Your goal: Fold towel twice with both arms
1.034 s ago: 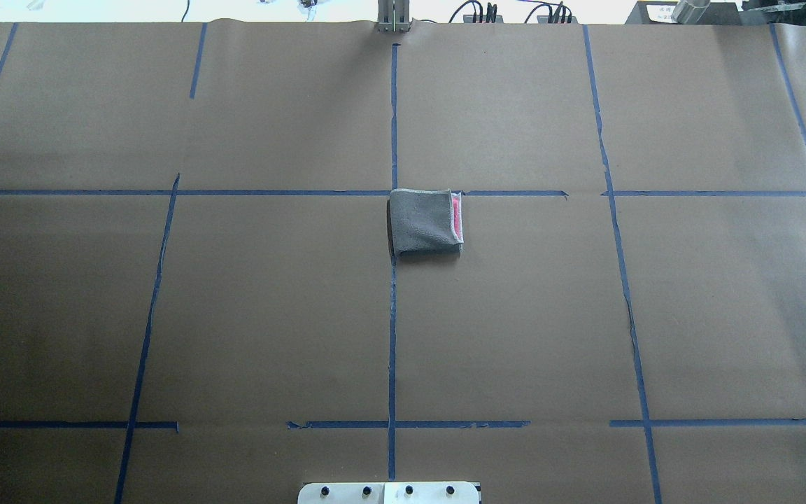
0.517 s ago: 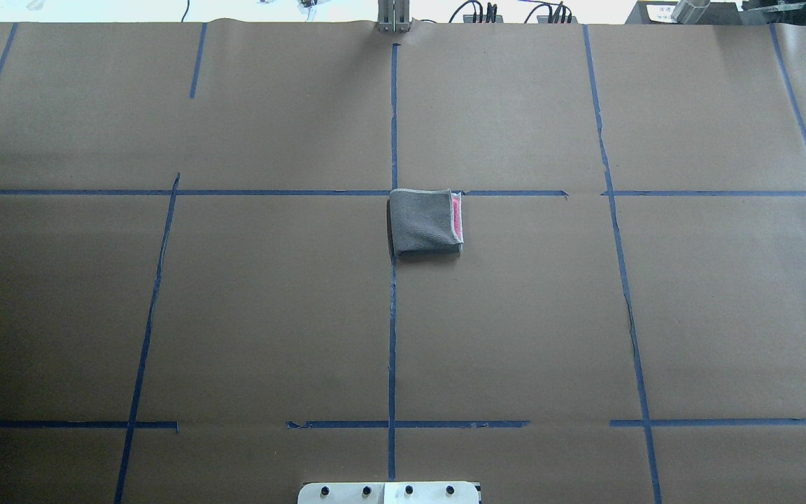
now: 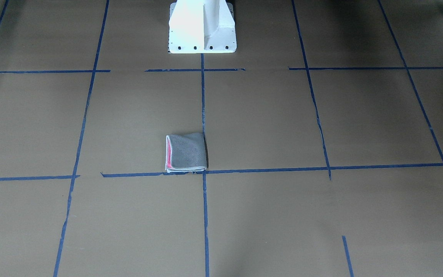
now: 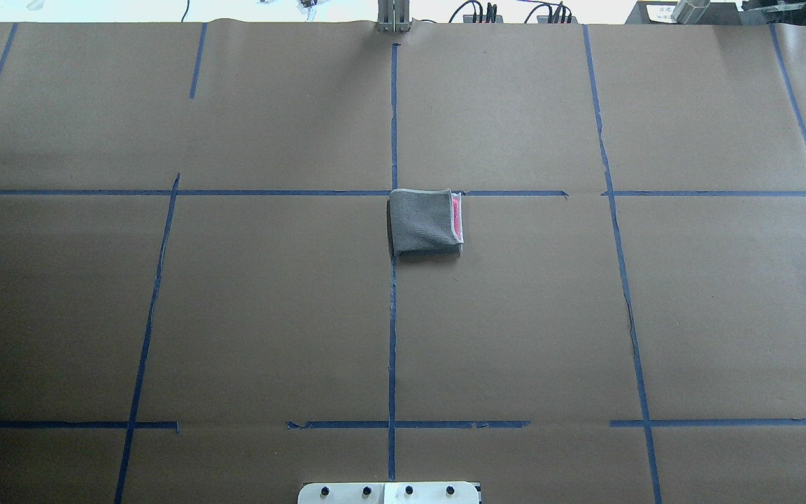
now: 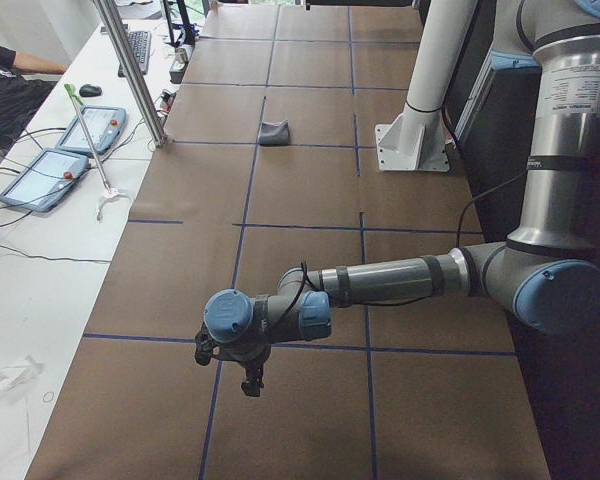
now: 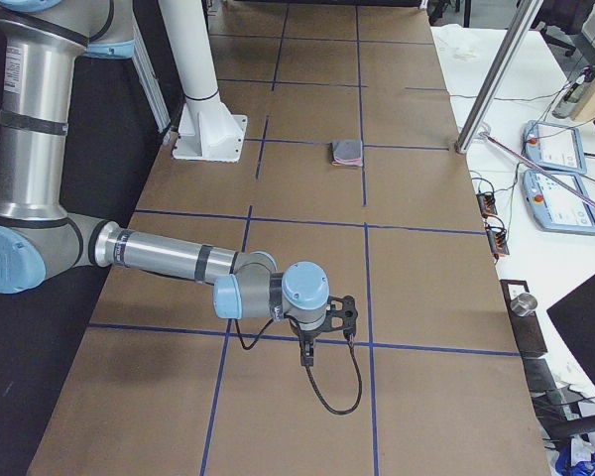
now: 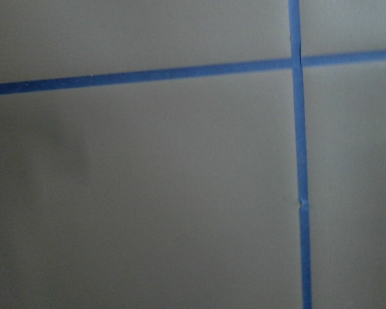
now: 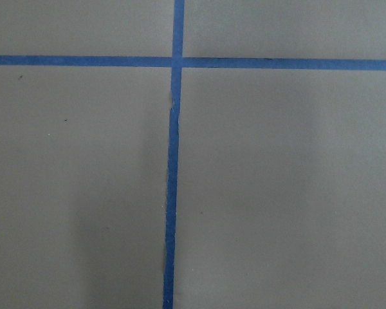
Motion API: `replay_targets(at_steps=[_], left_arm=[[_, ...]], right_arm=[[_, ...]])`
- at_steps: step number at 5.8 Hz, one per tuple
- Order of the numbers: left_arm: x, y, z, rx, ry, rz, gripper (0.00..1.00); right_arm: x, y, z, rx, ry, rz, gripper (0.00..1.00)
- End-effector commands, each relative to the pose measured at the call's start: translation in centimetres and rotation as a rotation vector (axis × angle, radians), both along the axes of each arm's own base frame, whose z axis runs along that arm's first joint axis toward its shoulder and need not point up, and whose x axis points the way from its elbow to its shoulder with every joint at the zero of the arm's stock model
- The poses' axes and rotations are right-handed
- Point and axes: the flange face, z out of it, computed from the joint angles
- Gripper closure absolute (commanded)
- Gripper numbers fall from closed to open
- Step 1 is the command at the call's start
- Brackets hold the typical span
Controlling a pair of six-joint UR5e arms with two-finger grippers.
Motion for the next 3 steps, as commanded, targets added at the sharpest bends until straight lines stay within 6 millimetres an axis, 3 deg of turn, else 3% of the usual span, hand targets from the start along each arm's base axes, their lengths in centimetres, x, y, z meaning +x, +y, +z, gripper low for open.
replay_targets(at_steps=[1, 2, 3], left_arm=[[0.4, -1.0, -4.4, -0.004, -0.011, -0.073, 0.0], [0.4, 0.8, -2.7, -0.023, -0.029, -0.068, 0.0], [0.4, 5.5, -1.8, 0.005, -0.038, -0.071, 0.0]], right_arm=[[-0.4, -0.8, -1.4, -0.008, 0.012, 0.02, 0.0], [-0.5, -1.0, -1.8, -0.027, 0.029, 0.035, 0.0], [-0.5, -0.9, -2.4, -0.016, 0.028, 0.036, 0.0]])
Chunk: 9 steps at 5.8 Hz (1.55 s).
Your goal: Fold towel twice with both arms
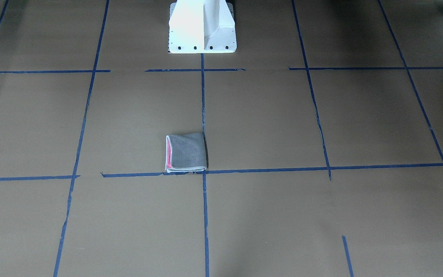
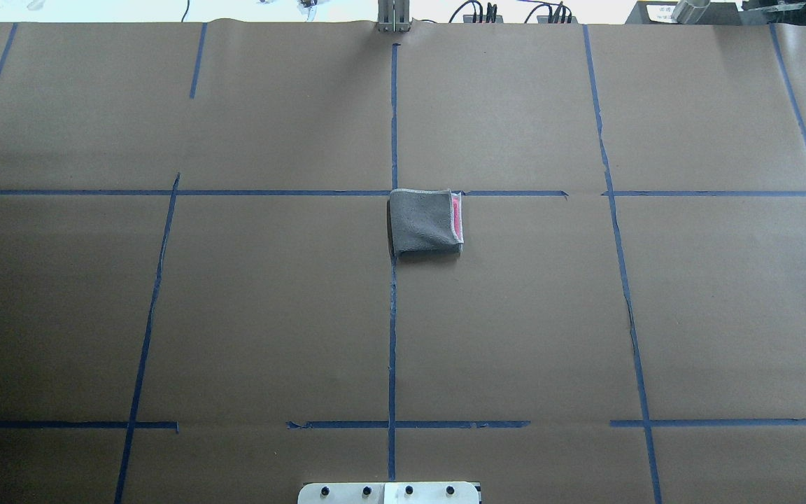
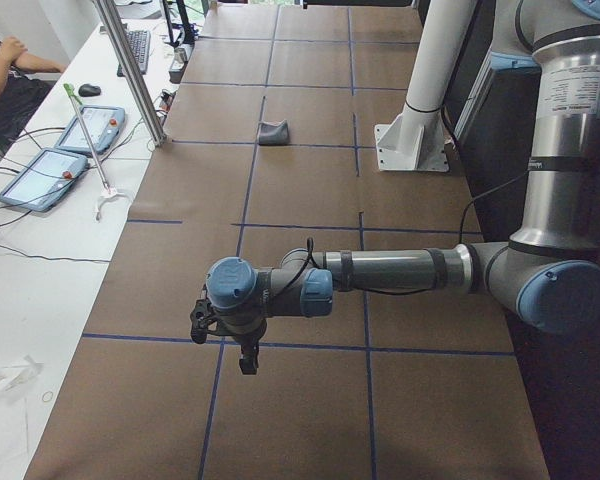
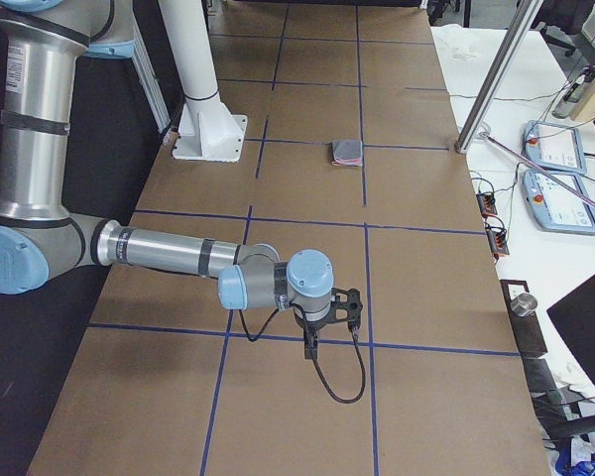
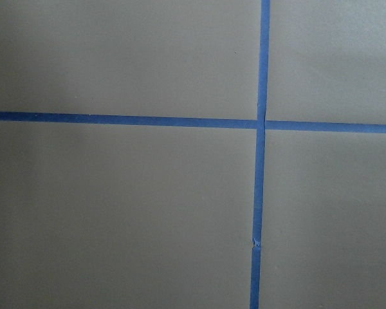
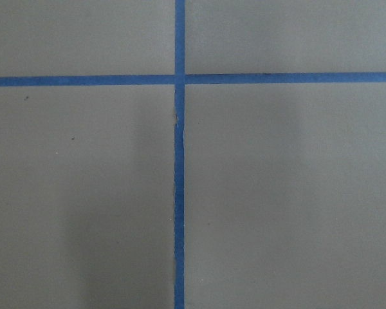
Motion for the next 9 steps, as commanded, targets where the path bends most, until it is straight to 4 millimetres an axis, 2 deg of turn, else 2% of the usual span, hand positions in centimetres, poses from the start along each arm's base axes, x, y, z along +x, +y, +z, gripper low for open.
replay_targets(at_steps=[1, 2, 3, 4, 5, 6, 7, 8, 9], left_arm=[[0.1, 5.0, 0.2, 0.03, -0.019, -0.003, 0.0], [0.5, 5.0, -0.2, 0.022, -0.055, -0.01, 0.0], [1.7, 4.5, -0.4, 0.006, -0.056, -0.002, 0.0], [2.7, 4.4, -0.4, -0.013, -0.058, 0.001, 0.0], [2.8, 4.3, -0.4, -0.012, -0.056, 0.003, 0.0], [2.9, 4.1, -0.4, -0.011, -0.056, 0.006, 0.0], [2.9, 4.1, -0.4, -0.01, -0.056, 0.007, 0.0], [2.9, 3.8, -0.7, -0.004, -0.056, 0.007, 0.0], [2.9, 3.8, -0.7, -0.004, -0.056, 0.007, 0.0]], right_arm=[[-0.1, -0.3, -1.0, 0.006, 0.002, 0.005, 0.0], [-0.1, -0.4, -2.4, -0.006, 0.004, 0.004, 0.0], [-0.1, -0.2, -3.2, -0.024, 0.003, 0.004, 0.0], [-0.1, -0.3, -3.4, -0.042, 0.006, 0.004, 0.0], [-0.1, -0.4, -3.4, -0.05, 0.006, 0.003, 0.0], [-1.5, -2.1, -4.4, -0.044, 0.01, -0.027, 0.0], [-2.1, -4.3, -6.1, -0.067, 0.014, -0.037, 0.0], [-2.4, -5.2, -6.9, -0.066, 0.018, -0.042, 0.0], [-2.3, -4.9, -6.6, -0.068, 0.024, -0.045, 0.0]])
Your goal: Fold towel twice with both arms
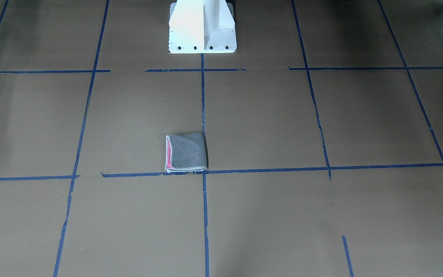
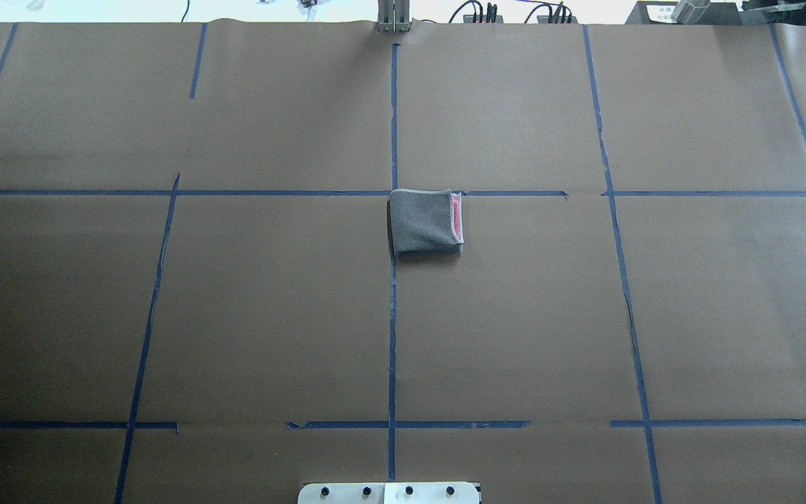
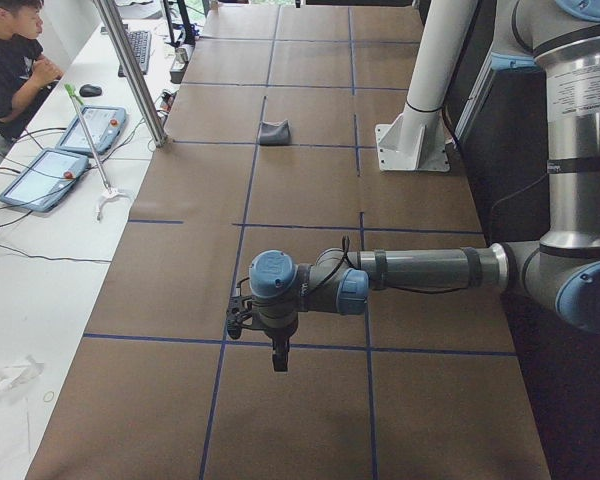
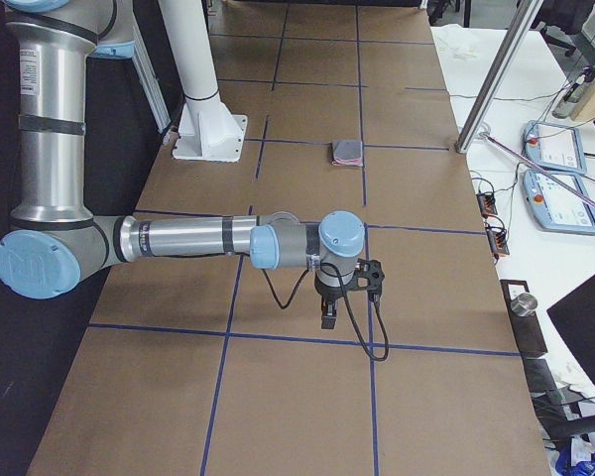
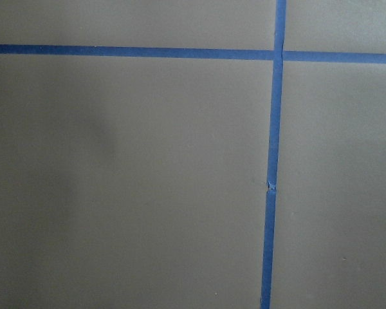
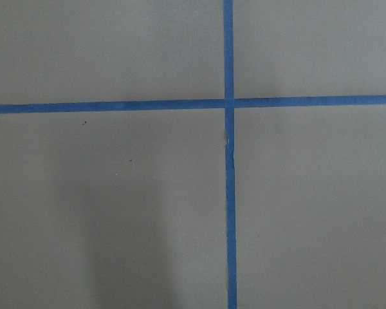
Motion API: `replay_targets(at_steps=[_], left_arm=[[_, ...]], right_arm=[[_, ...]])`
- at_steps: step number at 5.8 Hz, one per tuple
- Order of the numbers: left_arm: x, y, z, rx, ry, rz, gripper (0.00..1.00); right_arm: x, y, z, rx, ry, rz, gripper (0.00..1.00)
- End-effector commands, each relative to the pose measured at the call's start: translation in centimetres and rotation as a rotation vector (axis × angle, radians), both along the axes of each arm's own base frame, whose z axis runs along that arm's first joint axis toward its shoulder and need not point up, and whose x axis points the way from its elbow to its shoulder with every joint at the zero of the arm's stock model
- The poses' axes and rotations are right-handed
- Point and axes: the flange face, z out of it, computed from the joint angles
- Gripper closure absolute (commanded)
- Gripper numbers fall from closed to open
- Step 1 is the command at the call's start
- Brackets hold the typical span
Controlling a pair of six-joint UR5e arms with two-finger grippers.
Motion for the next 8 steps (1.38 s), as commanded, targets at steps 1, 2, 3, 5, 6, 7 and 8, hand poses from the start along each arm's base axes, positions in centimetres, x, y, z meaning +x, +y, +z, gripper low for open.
replay_targets(at_steps=[1, 2, 3, 5, 6, 7, 8], left_arm=[[0.01, -0.07, -0.06, 0.001, 0.0, 0.0, 0.0], [0.01, -0.07, -0.06, 0.002, 0.0, 0.001, 0.0], [0.01, -0.07, -0.06, 0.002, 0.0, 0.001, 0.0], [0.01, -0.07, -0.06, 0.002, 0.0, 0.001, 0.0], [0.01, -0.07, -0.06, 0.002, 0.0, 0.001, 0.0], [0.01, -0.07, -0.06, 0.002, 0.0, 0.001, 0.0], [0.01, -0.07, -0.06, 0.002, 0.0, 0.001, 0.0]], right_arm=[[-0.08, -0.09, 0.06, -0.003, 0.004, -0.009, 0.0], [0.14, 0.24, 0.3, 0.007, 0.03, -0.013, 0.0], [0.17, 0.23, 0.18, 0.012, 0.034, -0.014, 0.0], [0.24, 0.15, 0.02, 0.019, 0.034, -0.016, 0.0], [0.24, 0.23, 0.1, 0.016, 0.034, -0.016, 0.0], [0.21, 0.1, -0.06, 0.02, 0.031, -0.017, 0.0], [0.2, 0.03, -0.13, 0.021, 0.031, -0.016, 0.0]])
